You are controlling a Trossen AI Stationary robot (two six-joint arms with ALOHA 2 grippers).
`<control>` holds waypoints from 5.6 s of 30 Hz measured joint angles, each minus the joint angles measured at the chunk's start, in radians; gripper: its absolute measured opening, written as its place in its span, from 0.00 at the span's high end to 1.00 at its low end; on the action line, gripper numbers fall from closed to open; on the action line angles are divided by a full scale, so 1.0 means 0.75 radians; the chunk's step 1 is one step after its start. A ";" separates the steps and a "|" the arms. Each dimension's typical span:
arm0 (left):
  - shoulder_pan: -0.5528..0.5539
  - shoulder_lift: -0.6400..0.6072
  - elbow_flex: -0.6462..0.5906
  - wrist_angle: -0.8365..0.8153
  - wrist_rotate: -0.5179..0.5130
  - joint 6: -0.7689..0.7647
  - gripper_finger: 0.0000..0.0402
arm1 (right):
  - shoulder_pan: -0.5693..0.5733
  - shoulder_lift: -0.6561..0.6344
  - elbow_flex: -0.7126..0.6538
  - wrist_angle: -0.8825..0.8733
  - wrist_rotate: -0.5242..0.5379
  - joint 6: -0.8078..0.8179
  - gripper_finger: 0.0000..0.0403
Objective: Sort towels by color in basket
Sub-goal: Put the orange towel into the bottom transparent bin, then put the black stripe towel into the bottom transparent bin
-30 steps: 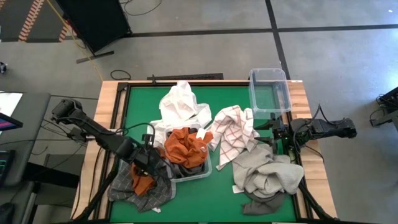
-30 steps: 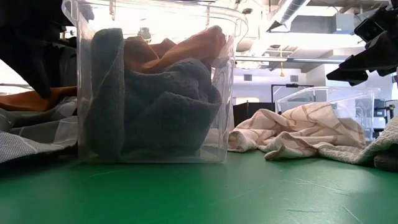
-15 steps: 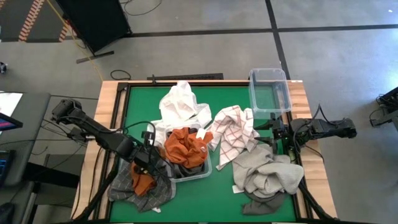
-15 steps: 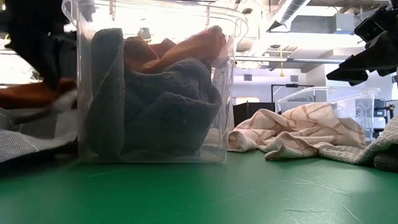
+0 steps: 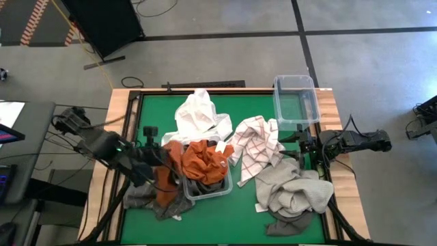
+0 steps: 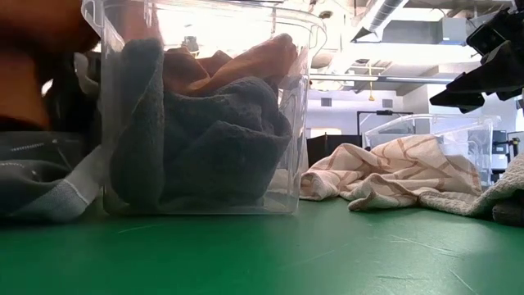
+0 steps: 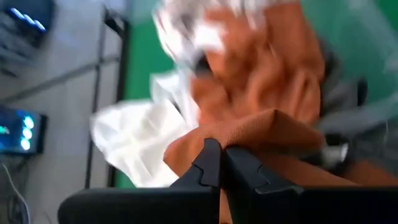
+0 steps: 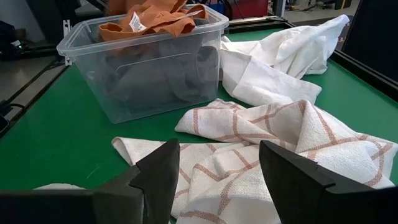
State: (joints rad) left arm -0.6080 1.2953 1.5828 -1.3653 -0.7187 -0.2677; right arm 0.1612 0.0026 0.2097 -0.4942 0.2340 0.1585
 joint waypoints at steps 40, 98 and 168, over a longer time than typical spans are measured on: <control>0.133 0.048 0.068 0.779 -0.128 0.747 1.00 | 0.000 0.000 0.000 0.000 0.000 0.000 0.38; 0.378 0.036 -0.409 0.772 0.616 0.288 0.47 | 0.000 0.000 0.000 0.000 0.000 0.000 0.38; -0.291 0.033 -0.151 0.086 0.081 -0.164 0.97 | 0.000 0.000 0.000 0.000 0.000 0.000 0.38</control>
State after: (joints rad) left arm -0.8265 1.3202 1.4696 -1.3004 -0.6580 -0.3907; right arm 0.1612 0.0028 0.2100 -0.4941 0.2340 0.1584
